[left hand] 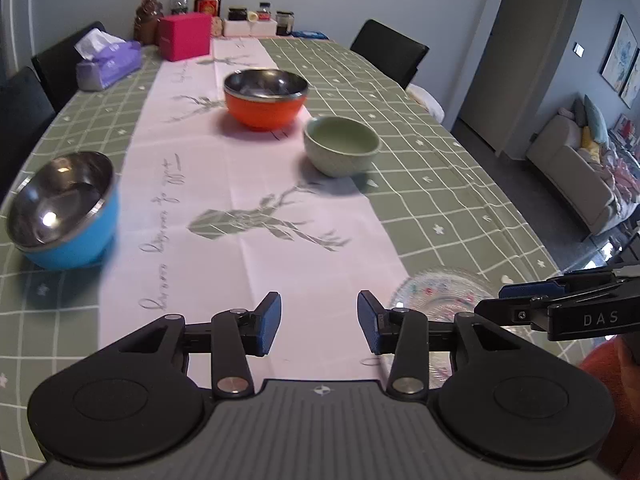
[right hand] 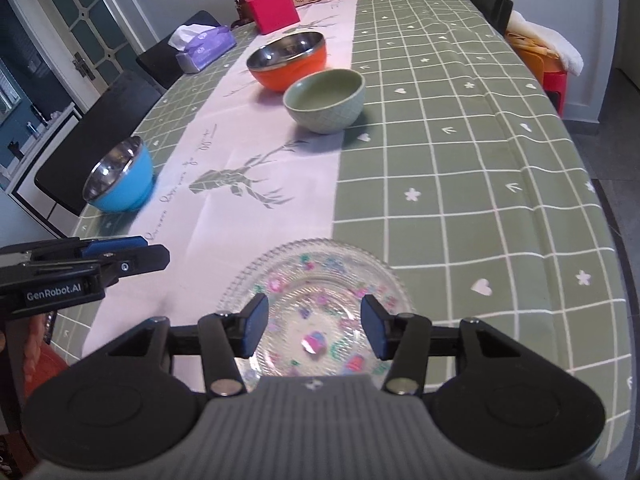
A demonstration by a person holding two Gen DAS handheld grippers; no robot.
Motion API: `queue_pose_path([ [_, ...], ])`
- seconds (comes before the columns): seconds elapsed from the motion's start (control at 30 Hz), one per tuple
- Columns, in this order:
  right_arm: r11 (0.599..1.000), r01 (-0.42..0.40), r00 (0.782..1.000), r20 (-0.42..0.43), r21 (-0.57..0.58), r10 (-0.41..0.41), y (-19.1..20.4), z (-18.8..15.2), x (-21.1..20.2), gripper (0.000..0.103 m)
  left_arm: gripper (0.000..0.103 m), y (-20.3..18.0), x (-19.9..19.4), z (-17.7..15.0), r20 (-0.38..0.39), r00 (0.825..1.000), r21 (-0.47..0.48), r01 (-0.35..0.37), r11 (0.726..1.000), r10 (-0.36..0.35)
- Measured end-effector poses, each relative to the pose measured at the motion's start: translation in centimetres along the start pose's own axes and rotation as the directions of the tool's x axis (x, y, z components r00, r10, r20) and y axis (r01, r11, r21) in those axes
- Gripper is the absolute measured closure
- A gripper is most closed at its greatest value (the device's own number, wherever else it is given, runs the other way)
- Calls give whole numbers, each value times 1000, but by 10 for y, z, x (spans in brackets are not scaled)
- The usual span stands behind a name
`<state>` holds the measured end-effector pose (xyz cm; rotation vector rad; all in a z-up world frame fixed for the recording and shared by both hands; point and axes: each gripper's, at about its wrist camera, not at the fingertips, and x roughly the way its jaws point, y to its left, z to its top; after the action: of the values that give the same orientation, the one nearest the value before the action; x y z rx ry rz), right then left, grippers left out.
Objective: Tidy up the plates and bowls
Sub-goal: 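Open both grippers to release the glass plate and pull back, then move both grippers to the rim of the blue steel bowl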
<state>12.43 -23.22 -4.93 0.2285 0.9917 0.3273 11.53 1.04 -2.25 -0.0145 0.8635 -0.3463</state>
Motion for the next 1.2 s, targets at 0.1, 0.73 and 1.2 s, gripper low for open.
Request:
queue_pose_path([
  [0.1,999,-31,1000,1,6,31,12,6,8,49,53,11,-6,3,22,999,-3,-27,1000,27],
  [0.73,977,-189,982,-26,-101,187,132,66,85,49,53,152,-46,32,89,968,-221,-211,952,235],
  [1.2,973,-227,974,-6,-36,226,194,129,150,49,53,253,-30,57,57,967,-283,-222,933,248],
])
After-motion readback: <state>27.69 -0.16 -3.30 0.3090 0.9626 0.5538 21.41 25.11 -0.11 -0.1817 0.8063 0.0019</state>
